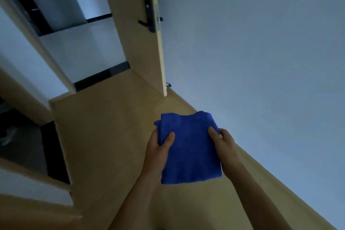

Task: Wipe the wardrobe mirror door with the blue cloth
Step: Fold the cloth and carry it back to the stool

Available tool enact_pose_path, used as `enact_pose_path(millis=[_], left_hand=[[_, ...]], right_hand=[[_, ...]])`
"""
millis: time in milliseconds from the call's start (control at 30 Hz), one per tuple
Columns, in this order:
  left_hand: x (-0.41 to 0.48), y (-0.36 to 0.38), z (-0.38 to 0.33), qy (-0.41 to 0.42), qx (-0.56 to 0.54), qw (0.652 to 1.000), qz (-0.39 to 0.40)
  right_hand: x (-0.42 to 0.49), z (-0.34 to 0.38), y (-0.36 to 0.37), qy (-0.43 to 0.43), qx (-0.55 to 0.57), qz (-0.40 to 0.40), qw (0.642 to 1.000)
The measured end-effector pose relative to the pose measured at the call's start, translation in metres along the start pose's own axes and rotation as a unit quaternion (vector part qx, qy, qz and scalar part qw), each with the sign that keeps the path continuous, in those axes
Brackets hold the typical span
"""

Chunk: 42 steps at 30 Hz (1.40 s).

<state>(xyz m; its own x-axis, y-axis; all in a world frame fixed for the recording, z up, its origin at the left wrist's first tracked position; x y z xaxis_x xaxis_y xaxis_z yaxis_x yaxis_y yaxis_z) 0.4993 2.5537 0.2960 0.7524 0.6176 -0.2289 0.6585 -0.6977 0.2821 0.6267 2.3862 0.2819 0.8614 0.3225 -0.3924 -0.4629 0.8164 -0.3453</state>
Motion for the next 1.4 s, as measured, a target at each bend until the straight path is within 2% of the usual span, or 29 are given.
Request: enact_pose_path(millis=[133,300,600,767,1033,1400], left_hand=[[-0.005,0.077,0.026,-0.019,0.037,0.997,0.072],[-0.038,0.179,0.073,-0.054,0.070,0.983,0.161],[-0.139,0.351,0.159,-0.099,0.122,0.933,0.323],[-0.201,0.426,0.196,-0.115,0.155,0.881,0.432],[-0.319,0.519,0.260,-0.167,0.194,0.757,0.602],[-0.418,0.629,0.331,-0.218,0.217,0.600,0.739]], right_hand=[[-0.021,-0.040,-0.073,-0.005,0.030,-0.057,0.998],[-0.058,-0.104,-0.170,0.037,0.043,-0.126,0.990],[-0.161,-0.220,-0.333,0.108,0.071,-0.286,0.949],[-0.230,-0.272,-0.390,0.142,0.094,-0.386,0.907],[-0.352,-0.348,-0.427,0.238,0.182,-0.534,0.790],[-0.416,-0.405,-0.477,0.320,0.247,-0.637,0.656]])
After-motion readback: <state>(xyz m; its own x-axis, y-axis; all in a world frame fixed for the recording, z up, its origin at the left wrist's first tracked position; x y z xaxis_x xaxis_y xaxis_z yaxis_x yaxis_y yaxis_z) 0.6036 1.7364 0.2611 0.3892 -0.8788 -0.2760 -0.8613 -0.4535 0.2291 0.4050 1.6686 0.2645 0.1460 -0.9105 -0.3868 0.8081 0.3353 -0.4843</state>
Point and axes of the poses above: each hand's wrist, its own x-axis towards the middle knuckle, its own y-axis out of the palm, z = x × y, the point moved 6 cm from there along x, towards the middle knuckle, and after that the axes turned 14 degrees about -x, right-handed, at the moved point
